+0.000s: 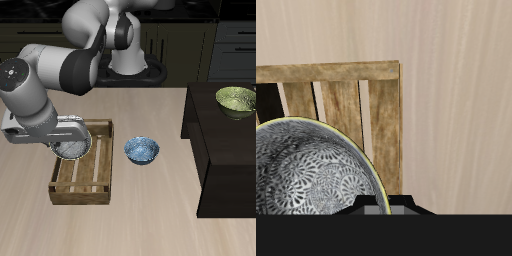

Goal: Place the black bowl in the wooden tray

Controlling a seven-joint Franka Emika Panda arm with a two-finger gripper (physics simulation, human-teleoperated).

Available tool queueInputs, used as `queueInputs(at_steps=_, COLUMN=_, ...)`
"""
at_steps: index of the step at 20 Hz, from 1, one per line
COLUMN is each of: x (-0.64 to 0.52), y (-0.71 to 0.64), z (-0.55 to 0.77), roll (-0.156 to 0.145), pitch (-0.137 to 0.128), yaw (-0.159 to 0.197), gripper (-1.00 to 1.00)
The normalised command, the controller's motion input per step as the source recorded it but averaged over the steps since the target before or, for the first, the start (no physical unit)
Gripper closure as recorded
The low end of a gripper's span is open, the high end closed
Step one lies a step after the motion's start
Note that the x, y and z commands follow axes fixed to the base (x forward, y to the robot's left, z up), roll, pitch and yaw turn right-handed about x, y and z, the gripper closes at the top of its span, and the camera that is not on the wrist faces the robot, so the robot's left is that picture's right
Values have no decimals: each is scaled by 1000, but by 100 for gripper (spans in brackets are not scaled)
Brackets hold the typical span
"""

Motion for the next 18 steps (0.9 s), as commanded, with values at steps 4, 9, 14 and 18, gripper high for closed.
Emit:
queueInputs(at_steps=4, x=81, y=142, z=-295, roll=37, pitch=49, yaw=44, gripper=100)
queueInputs(at_steps=9, x=70, y=144, z=-273, roll=29, pitch=51, yaw=26, gripper=100)
queueInputs(at_steps=14, x=24, y=-4, z=-111, roll=9, pitch=38, yaw=-35, gripper=-100)
queueInputs(at_steps=18, x=10, y=-16, z=-3, roll=12, pitch=6, yaw=7, gripper=-100)
